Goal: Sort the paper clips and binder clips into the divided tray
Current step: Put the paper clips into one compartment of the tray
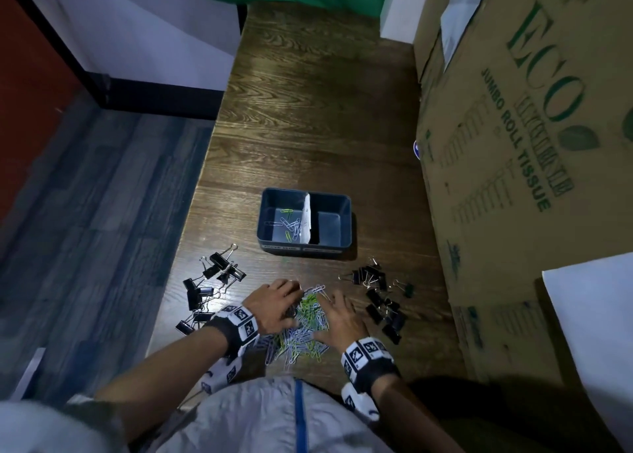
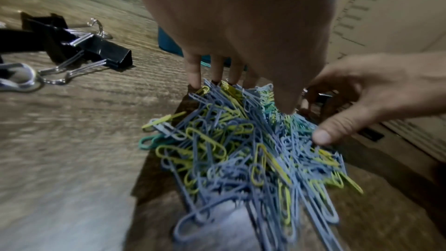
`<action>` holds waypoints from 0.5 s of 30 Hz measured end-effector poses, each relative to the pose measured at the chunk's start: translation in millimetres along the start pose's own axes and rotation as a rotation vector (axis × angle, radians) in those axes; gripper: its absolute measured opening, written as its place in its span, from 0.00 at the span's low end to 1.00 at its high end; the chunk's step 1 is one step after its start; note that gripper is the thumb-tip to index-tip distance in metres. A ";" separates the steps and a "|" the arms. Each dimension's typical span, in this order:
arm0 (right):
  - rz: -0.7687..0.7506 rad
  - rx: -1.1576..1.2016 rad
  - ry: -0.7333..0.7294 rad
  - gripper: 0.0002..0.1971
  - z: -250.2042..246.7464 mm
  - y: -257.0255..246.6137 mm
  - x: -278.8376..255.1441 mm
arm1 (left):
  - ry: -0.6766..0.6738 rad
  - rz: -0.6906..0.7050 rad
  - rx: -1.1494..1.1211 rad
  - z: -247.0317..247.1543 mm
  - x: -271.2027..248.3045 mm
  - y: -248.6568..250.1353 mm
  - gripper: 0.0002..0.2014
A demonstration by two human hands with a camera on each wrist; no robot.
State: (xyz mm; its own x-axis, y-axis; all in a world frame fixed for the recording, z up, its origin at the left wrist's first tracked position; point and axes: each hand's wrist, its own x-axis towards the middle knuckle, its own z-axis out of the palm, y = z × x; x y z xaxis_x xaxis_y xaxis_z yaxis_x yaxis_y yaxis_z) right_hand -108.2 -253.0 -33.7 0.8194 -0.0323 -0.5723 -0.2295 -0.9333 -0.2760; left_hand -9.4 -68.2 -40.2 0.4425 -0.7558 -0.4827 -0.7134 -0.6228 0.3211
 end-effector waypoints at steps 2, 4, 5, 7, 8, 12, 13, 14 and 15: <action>-0.001 0.021 0.055 0.45 7.8 -1.7 2.5 | 0.010 -0.014 0.022 5.3 -7.1 2.0 0.36; -0.027 0.039 0.085 0.42 14.1 -4.8 5.9 | 0.061 -0.061 -0.001 8.1 -9.2 4.1 0.31; -0.036 0.065 0.095 0.40 16.3 -6.2 7.7 | 0.095 -0.085 -0.034 9.1 -9.4 4.6 0.28; -0.027 0.132 0.092 0.36 16.6 -8.8 8.4 | 0.166 -0.116 -0.104 11.2 -8.4 4.5 0.24; -0.013 0.144 0.089 0.34 15.1 -10.1 7.5 | 0.193 -0.125 -0.139 12.3 -8.0 3.7 0.23; 0.023 0.187 0.160 0.23 2.0 -14.5 2.7 | 0.251 -0.165 -0.250 11.3 -9.9 0.2 0.18; 0.033 0.191 0.181 0.20 -1.9 -15.4 2.5 | 0.258 -0.177 -0.272 10.7 -11.1 -0.8 0.15; 0.052 0.196 0.185 0.17 -6.9 -16.6 2.8 | 0.262 -0.193 -0.300 9.9 -12.3 -1.9 0.13; 0.075 0.205 0.178 0.16 -11.8 -17.8 3.7 | 0.264 -0.208 -0.345 9.5 -13.7 -3.1 0.11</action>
State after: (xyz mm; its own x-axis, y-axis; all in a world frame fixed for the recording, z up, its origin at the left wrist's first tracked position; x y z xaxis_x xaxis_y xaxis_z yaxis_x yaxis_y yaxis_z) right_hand -94.9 -240.8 -21.8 0.8714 -0.1780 -0.4571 -0.3797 -0.8347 -0.3988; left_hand -18.4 -54.0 -42.3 0.7111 -0.6059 -0.3566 -0.3928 -0.7631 0.5132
